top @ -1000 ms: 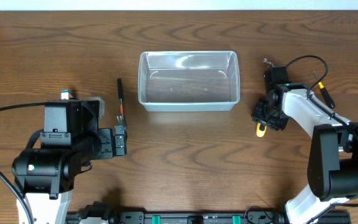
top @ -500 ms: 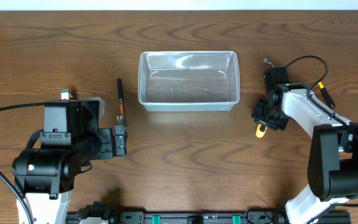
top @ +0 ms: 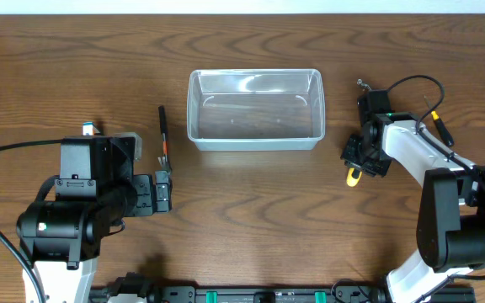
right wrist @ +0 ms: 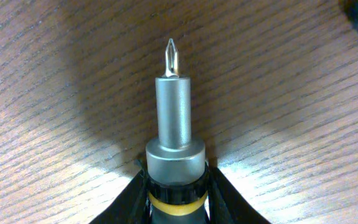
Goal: Pack container
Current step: 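Close the right gripper on the yellow-black screwdriver handle, then lift the screwdriver and carry it over the clear container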
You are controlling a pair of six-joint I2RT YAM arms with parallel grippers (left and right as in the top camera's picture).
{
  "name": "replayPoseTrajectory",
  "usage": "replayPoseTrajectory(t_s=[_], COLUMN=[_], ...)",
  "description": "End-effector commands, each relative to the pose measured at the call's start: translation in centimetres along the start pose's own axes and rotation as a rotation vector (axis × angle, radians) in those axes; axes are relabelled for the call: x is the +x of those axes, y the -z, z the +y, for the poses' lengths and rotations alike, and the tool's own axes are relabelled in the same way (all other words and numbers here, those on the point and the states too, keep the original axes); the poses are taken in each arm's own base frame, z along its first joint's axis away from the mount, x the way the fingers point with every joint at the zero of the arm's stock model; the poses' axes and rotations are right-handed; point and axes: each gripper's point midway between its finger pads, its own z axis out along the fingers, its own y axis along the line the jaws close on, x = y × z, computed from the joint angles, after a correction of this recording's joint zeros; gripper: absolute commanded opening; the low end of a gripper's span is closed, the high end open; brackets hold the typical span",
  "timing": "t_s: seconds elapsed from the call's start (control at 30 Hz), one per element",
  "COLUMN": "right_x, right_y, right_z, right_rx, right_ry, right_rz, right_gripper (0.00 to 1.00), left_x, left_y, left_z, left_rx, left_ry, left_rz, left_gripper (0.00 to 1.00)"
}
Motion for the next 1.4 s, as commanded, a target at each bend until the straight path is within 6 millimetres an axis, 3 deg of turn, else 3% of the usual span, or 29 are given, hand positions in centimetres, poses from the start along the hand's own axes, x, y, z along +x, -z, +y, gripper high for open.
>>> replayPoseTrajectory(t_s=[0.0, 0.23, 0.67, 1.03, 1.23, 1.37], right_x=[2.0, 1.5, -2.5, -3.4, -6.2, -8.2], right_y=[-1.9, -1.7, 2.7, 3.7, 8.4, 14.0], right_z=[-1.5, -1.2, 1.0, 1.5, 2.2, 3.8], right_rx=[0.079, 0.067, 0.024, 0.012, 0.008, -0.031], right_ry=[0.015, 0.018, 0.100, 0.146, 0.207, 0.322], right_rz=[0.061, 0.041, -0.054, -0.086, -0.188, -0.292], right_gripper=[0.01, 0.01, 0.01, 0.01, 0.01, 0.01], left_x=[-0.2, -0.3, -0.2, -0.2, -0.3, -0.2], left_y=[0.4, 0.4, 0.4, 0.4, 0.4, 0.4], left_z=[-0.1, -0.1, -0.1, -0.1, -0.1, -0.1], left_rx=[0.003, 0.003, 0.003, 0.003, 0.003, 0.003], left_ry=[-0.018, -0.018, -0.018, -0.018, -0.018, -0.018], left_rz=[-0.010, -0.011, -0.010, -0.010, -0.011, -0.010], left_gripper=[0.98, 0.98, 0.98, 0.98, 0.98, 0.98])
